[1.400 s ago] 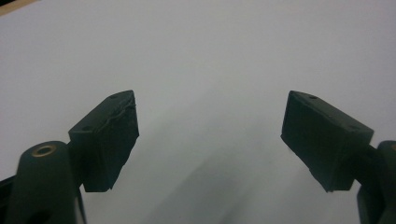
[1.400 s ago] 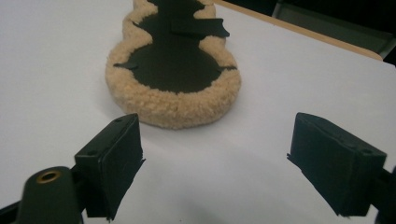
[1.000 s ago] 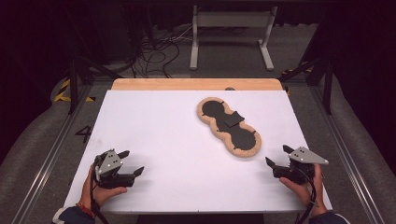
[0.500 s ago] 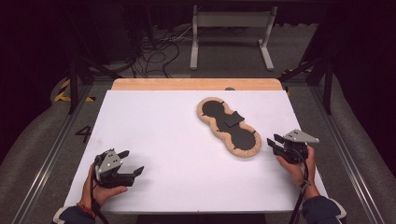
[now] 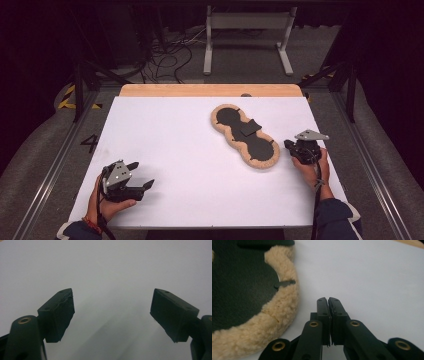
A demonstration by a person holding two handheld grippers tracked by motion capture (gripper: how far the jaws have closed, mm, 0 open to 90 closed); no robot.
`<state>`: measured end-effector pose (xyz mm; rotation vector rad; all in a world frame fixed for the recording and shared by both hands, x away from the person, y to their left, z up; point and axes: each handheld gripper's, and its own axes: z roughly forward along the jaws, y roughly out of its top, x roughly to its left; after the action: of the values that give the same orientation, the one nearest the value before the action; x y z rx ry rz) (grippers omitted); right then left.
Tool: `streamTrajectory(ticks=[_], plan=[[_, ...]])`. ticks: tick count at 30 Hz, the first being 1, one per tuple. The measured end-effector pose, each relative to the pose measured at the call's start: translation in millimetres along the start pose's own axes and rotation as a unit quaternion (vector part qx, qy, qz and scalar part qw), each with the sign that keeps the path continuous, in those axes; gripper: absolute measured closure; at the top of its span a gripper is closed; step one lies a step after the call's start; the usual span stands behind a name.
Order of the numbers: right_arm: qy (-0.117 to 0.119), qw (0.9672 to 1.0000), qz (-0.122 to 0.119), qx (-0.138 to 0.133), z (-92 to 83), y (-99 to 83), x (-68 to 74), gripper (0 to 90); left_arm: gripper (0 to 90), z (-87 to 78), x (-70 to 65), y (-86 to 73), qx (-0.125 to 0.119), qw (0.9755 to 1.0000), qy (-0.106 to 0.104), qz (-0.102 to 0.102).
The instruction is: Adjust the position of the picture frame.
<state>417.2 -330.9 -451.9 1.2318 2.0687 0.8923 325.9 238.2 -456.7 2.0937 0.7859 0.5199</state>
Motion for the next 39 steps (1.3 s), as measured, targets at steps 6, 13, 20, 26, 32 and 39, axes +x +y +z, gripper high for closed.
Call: streamTrajectory(ticks=[6,13,20,26,32,39], plan=[[0.023,0.9992,-0.026,0.019,6.6,2.3,8.2,90.0,19.9,0.2,0.2,-0.5,0.002,1.0000,-0.002,-0.002],[0.047,0.9981,-0.033,0.020,7.0,3.5,11.8,90.0,19.5,1.5,-0.8,-0.2,0.005,1.0000,-0.004,0.000],[0.057,0.9967,-0.051,0.026,5.5,5.0,14.8,90.0,19.4,1.7,-1.4,0.1,0.005,1.0000,-0.005,0.000],[0.072,0.9951,-0.060,0.031,3.9,5.5,17.1,90.0,19.4,0.6,-1.8,0.4,0.003,1.0000,-0.004,0.000],[0.098,0.9917,-0.076,0.033,2.1,5.9,22.0,90.0,19.4,0.7,-1.3,0.4,0.004,1.0000,-0.006,0.001],[0.115,0.9881,-0.095,0.037,0.4,6.9,28.6,90.0,19.5,0.7,-1.2,0.4,0.003,1.0000,-0.008,-0.001]])
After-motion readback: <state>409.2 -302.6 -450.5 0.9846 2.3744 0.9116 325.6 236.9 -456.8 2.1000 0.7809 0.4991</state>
